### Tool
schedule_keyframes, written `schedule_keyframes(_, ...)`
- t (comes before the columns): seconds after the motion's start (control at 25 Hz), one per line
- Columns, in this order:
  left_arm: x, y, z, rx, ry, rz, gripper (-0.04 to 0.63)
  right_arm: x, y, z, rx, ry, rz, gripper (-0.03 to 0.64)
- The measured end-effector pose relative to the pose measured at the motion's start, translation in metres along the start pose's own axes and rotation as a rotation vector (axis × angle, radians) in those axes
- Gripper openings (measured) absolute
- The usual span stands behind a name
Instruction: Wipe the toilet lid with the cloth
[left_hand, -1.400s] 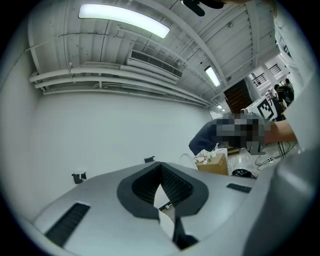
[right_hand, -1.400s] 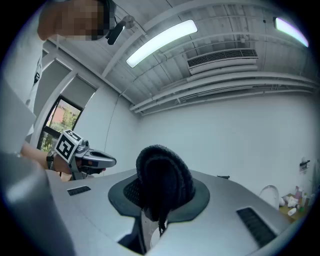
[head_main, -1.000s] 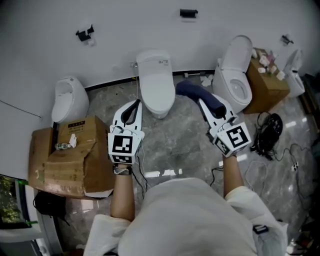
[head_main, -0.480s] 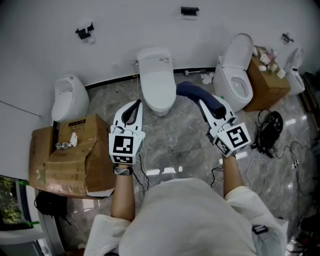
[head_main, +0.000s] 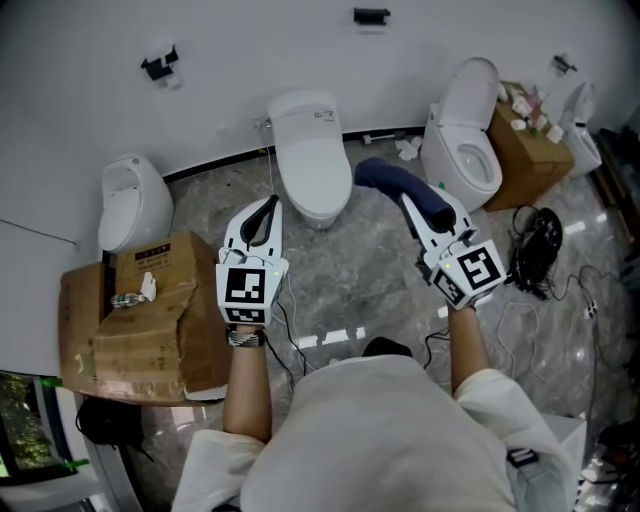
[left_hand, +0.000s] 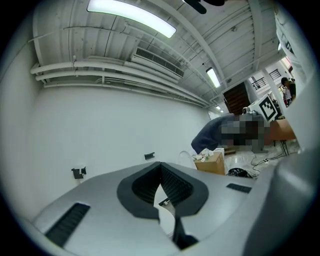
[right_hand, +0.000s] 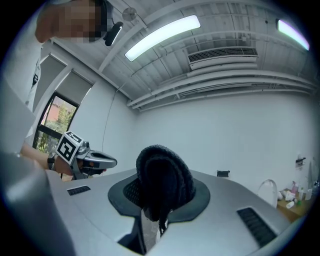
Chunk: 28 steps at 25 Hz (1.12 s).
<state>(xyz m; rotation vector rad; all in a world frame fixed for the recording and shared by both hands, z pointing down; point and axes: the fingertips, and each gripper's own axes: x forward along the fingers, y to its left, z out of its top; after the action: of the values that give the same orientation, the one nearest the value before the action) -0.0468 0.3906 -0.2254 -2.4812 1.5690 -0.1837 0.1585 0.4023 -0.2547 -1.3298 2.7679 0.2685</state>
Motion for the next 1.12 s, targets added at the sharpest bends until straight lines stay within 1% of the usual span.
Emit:
schedule_keyframes(0.28,0.0,0.021,-0.016,-0.002,0.018,-0.011,0.0,0.01,0.017,-0.006,-0.008,0.02,-0.021,0.081)
schedule_keyframes(0.44,0.009,0.025,-0.024,0.0,0.022,-0.031,0.002,0.021,0.015,-0.012,-0.003,0.025,-0.024,0.081)
schedule_keyframes(0.56,0.021,0.031,-0.031,-0.008,0.024,-0.032,0.002,0.036,0.009,-0.016,-0.004,0.031,-0.02,0.081)
schedule_keyframes(0.72,0.044,0.044,-0.035,-0.018,0.016,-0.007,0.002,0.057,-0.009,-0.022,-0.001,0.032,-0.016,0.081)
schedule_keyframes(0.84,0.067,0.054,-0.038,-0.013,0.009,0.001,0.002,0.076,-0.027,-0.029,0.001,0.029,-0.01,0.081)
schedule_keyframes(0.96,0.097,0.063,-0.04,-0.014,0.001,0.004,0.002,0.102,-0.051,-0.038,0.005,0.03,-0.004,0.081)
schedule_keyframes(1.12,0.147,0.074,-0.044,0.003,-0.004,0.006,0.002,0.139,-0.088,-0.051,0.015,0.039,0.01,0.081)
